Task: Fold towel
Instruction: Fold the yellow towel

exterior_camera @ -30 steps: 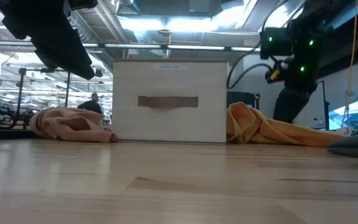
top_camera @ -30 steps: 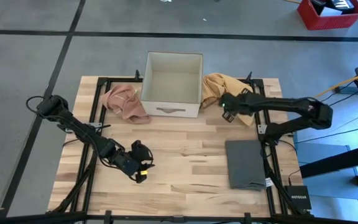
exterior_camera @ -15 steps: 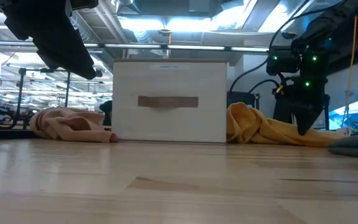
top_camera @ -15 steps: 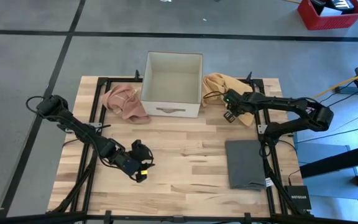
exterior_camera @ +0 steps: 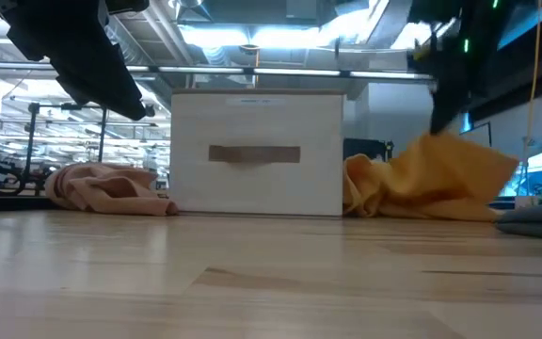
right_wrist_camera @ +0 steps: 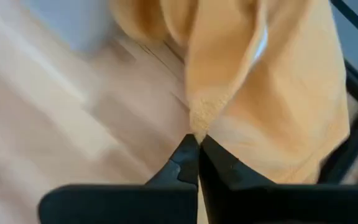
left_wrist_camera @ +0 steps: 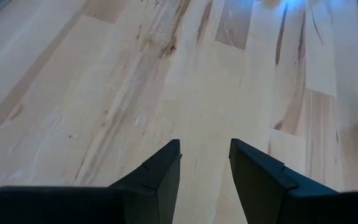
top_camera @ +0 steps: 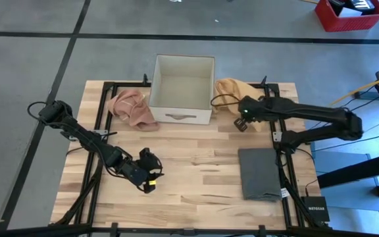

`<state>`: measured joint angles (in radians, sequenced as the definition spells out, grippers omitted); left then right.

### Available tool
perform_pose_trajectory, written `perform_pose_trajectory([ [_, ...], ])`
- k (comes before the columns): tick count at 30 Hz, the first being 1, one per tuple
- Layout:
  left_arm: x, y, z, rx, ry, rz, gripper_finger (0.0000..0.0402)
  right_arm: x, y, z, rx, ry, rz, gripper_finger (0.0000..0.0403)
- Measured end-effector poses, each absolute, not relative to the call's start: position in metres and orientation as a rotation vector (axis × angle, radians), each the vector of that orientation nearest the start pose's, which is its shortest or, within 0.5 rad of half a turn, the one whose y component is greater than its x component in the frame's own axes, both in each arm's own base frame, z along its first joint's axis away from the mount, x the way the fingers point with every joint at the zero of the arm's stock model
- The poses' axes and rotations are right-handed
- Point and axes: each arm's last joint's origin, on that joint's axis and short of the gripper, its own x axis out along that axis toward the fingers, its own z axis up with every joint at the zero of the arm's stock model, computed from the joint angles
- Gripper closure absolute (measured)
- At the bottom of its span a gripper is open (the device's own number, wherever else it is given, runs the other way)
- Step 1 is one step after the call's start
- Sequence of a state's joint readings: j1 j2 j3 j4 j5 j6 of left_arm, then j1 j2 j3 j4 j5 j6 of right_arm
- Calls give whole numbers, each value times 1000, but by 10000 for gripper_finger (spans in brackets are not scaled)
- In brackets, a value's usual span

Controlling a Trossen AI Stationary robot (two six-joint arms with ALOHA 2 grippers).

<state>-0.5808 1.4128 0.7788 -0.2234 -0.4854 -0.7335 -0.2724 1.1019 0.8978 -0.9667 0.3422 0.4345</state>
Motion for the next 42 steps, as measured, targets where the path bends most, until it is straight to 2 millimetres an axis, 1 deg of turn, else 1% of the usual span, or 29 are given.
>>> perform_pose_trajectory([
  [5,235,-138,197,-245,713,182,270,183,-30,310,394,876,-694,400],
  [7,235,-137,197,-212,699,196,270,185,-19,323,425,832,-644,400],
  [10,236,-137,198,-206,694,202,270,192,0,339,427,755,-530,400],
  [15,237,-135,198,-223,686,213,270,201,38,356,415,580,-340,401],
  [19,247,-129,204,-214,644,201,270,206,64,364,360,470,-239,401],
  [21,253,-129,214,-192,608,179,270,209,74,364,320,451,-216,401],
  [25,267,-134,245,-128,507,114,270,223,90,360,251,408,-197,401],
  [27,274,-135,267,-44,449,93,270,236,97,361,237,341,-168,401],
  [28,279,-134,280,-1,418,93,270,243,100,365,236,283,-140,401],
  [30,286,-130,305,57,358,96,270,250,104,379,220,147,-78,401],
  [31,288,-129,315,69,333,98,270,253,104,389,208,77,-67,401],
  [33,291,-128,330,78,296,102,270,253,103,412,172,-53,-63,402],
  [35,292,-127,337,84,277,105,270,249,102,435,132,-141,-64,402],
  [38,292,-128,339,77,277,109,270,242,98,468,81,-235,-75,402],
  [40,291,-127,336,63,300,116,270,238,95,484,51,-276,-112,402],
  [42,290,-126,332,36,335,129,270,235,93,496,26,-300,-142,402],
])
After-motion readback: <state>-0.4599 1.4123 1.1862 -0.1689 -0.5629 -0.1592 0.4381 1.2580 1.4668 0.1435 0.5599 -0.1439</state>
